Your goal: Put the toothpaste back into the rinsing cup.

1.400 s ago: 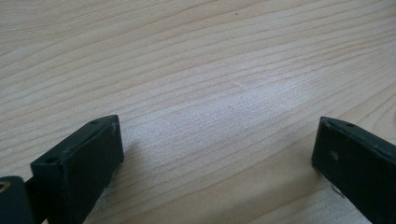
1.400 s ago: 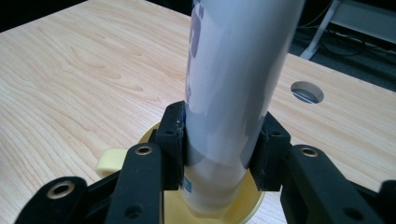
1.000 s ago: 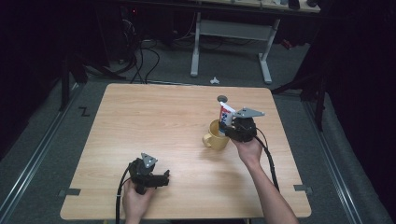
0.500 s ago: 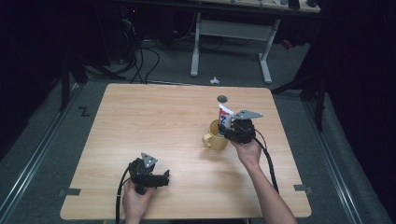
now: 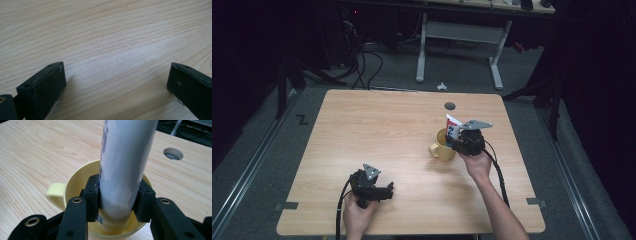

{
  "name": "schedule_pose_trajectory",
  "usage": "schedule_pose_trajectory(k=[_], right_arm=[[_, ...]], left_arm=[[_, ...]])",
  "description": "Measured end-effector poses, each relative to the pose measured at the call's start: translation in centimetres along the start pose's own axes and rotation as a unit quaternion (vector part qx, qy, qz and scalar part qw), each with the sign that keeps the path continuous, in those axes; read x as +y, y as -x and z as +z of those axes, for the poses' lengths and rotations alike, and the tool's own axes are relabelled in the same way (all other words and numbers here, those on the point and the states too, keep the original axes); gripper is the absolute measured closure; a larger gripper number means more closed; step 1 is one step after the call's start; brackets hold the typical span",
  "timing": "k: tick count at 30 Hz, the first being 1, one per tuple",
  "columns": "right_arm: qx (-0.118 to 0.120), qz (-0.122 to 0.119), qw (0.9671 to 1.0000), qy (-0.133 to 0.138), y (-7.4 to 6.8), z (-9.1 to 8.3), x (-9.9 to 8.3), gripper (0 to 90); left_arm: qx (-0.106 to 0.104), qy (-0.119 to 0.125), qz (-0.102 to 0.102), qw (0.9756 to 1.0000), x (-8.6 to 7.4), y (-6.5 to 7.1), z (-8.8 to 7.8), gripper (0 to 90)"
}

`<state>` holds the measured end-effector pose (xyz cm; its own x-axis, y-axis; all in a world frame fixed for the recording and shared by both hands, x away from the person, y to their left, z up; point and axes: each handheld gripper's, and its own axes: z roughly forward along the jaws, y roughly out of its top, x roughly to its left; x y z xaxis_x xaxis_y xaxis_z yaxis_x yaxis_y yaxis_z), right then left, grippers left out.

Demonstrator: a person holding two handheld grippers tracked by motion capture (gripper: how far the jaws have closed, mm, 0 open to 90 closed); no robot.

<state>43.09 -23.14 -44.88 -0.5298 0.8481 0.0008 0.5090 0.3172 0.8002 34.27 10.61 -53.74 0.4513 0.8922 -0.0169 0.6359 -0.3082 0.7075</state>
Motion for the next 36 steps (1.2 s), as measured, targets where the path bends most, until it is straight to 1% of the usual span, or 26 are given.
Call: schedule_pose_trajectory(k=[18,36], right_arm=[[0.002,-0.002,0.9999,-0.013,-0.2,0.5,-0.3,61.9],[0.007,-0.01,0.9995,-0.028,-0.6,1.1,-0.6,62.1]], left_arm=[[0.0,0.0,0.0,1.0,0.0,0.0,0.0,2.2],[0.0,0.0,0.0,1.0,0.0,0.0,0.0,2.2]])
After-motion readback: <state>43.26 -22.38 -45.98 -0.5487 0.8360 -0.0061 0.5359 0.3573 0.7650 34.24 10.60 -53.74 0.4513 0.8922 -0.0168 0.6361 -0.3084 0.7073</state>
